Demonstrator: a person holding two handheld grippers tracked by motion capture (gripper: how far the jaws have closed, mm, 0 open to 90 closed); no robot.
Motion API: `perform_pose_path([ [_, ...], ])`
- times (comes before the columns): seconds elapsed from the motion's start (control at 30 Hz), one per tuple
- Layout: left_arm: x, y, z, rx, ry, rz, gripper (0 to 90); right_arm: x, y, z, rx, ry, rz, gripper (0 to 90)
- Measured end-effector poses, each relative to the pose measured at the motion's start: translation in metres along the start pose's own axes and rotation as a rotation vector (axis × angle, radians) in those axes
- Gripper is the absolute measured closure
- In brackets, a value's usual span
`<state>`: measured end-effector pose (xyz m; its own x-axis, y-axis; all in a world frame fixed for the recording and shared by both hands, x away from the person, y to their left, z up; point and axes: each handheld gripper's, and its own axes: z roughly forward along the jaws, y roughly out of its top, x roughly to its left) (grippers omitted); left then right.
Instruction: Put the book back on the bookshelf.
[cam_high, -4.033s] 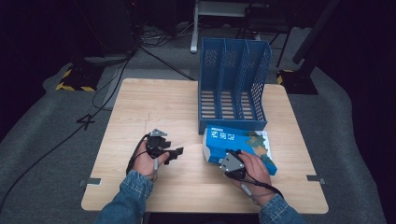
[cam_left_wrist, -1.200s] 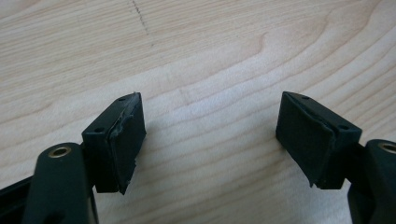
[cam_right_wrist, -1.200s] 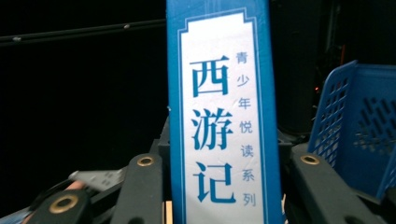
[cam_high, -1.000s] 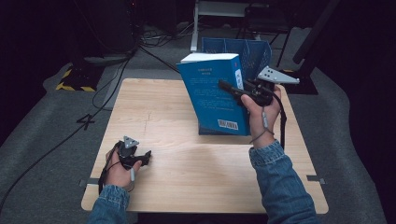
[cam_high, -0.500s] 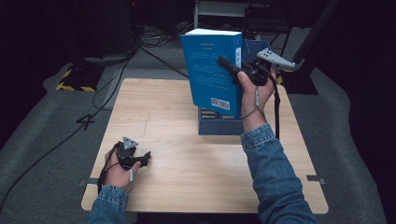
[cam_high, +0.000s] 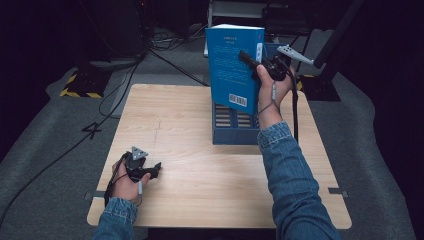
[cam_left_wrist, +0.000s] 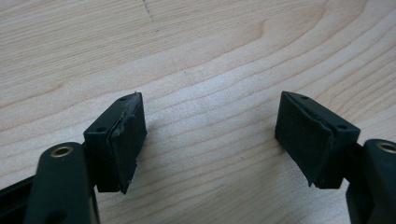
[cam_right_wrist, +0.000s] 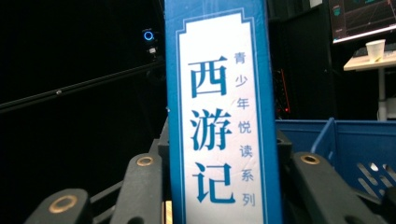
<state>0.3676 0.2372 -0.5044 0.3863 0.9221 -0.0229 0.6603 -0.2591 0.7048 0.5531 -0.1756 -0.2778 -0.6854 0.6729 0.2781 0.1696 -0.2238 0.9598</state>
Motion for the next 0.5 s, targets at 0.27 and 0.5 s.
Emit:
perform_pose_path([
  [0.27,0.000,0.000,0.000,0.000,0.001,0.003,25.0,-0.022,-0.009,-0.005,-0.011,-0.009,0.060,61.8],
  [0.5,0.000,0.000,0.000,0.000,0.000,0.003,25.0,-0.032,-0.010,-0.004,-0.003,-0.026,0.094,61.7],
])
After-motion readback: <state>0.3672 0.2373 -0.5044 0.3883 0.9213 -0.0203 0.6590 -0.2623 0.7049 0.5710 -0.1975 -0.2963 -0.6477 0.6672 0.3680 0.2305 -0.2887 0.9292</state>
